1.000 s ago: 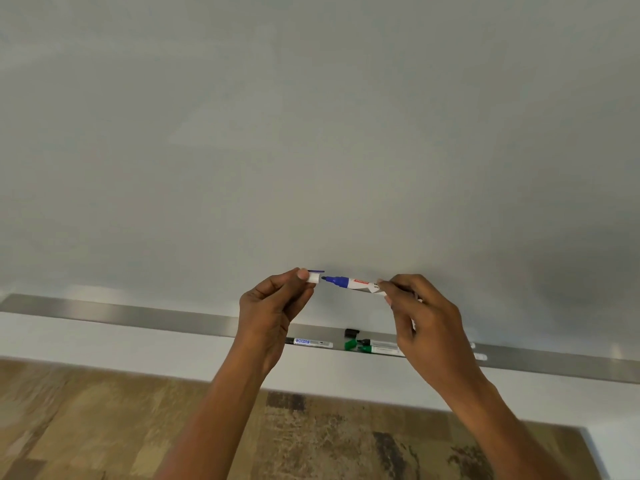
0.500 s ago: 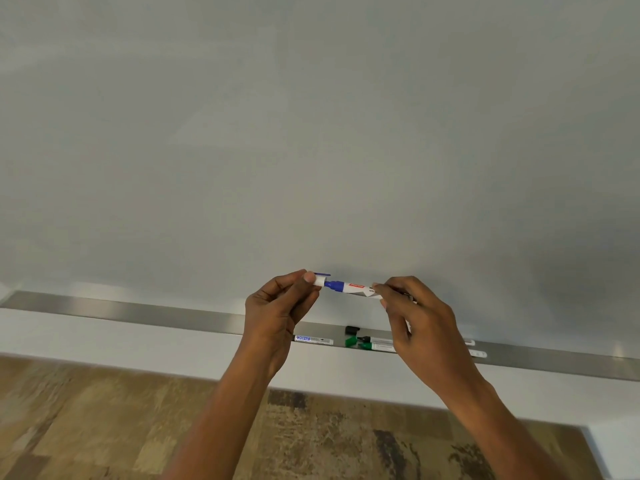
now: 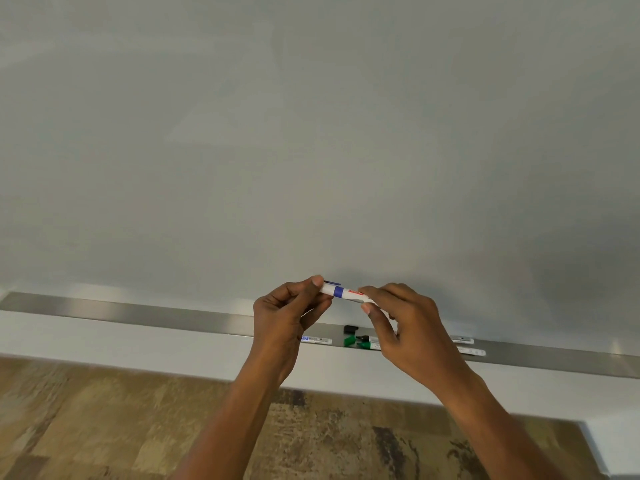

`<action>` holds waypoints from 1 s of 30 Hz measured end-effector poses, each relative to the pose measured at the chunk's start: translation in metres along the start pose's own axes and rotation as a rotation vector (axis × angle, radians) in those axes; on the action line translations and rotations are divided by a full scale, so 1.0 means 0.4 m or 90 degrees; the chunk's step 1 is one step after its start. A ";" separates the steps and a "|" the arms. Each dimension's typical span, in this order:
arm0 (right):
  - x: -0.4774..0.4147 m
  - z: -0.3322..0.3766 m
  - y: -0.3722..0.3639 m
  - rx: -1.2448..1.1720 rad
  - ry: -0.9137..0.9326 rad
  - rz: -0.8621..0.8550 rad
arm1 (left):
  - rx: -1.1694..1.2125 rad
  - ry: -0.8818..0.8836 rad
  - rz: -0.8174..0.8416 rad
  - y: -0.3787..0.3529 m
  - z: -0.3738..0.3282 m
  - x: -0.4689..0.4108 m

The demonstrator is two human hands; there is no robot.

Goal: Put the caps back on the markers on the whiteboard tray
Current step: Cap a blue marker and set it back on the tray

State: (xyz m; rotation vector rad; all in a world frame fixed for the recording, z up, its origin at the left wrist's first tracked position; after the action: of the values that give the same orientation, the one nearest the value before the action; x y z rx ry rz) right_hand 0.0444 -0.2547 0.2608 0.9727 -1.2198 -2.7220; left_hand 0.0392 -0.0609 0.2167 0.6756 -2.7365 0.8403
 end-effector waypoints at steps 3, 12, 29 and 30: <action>-0.009 0.004 -0.007 0.008 0.011 0.001 | -0.012 -0.019 0.000 0.002 -0.001 -0.006; -0.030 -0.024 -0.059 -0.063 -0.042 0.004 | -0.060 -0.074 0.005 0.014 -0.004 -0.060; 0.021 -0.221 -0.440 -0.032 -0.205 0.129 | -0.299 0.068 -0.207 0.289 0.203 -0.318; 0.025 -0.229 -0.461 -0.025 -0.216 0.138 | -0.344 0.069 -0.225 0.299 0.216 -0.332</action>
State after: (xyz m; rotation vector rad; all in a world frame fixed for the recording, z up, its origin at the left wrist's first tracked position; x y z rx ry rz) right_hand 0.1296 -0.1903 0.0846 0.3557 -1.2225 -2.7939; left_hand 0.0931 0.0263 0.0468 0.9113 -2.4646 0.0504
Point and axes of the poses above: each hand's wrist, its own x-axis away from the middle knuckle, its own y-axis out of the back of the hand, z = x × y, the point moved 4 cm from there along -x, towards the middle knuckle, and after that the axes turned 13 degrees about -z, right-handed, at the moved point
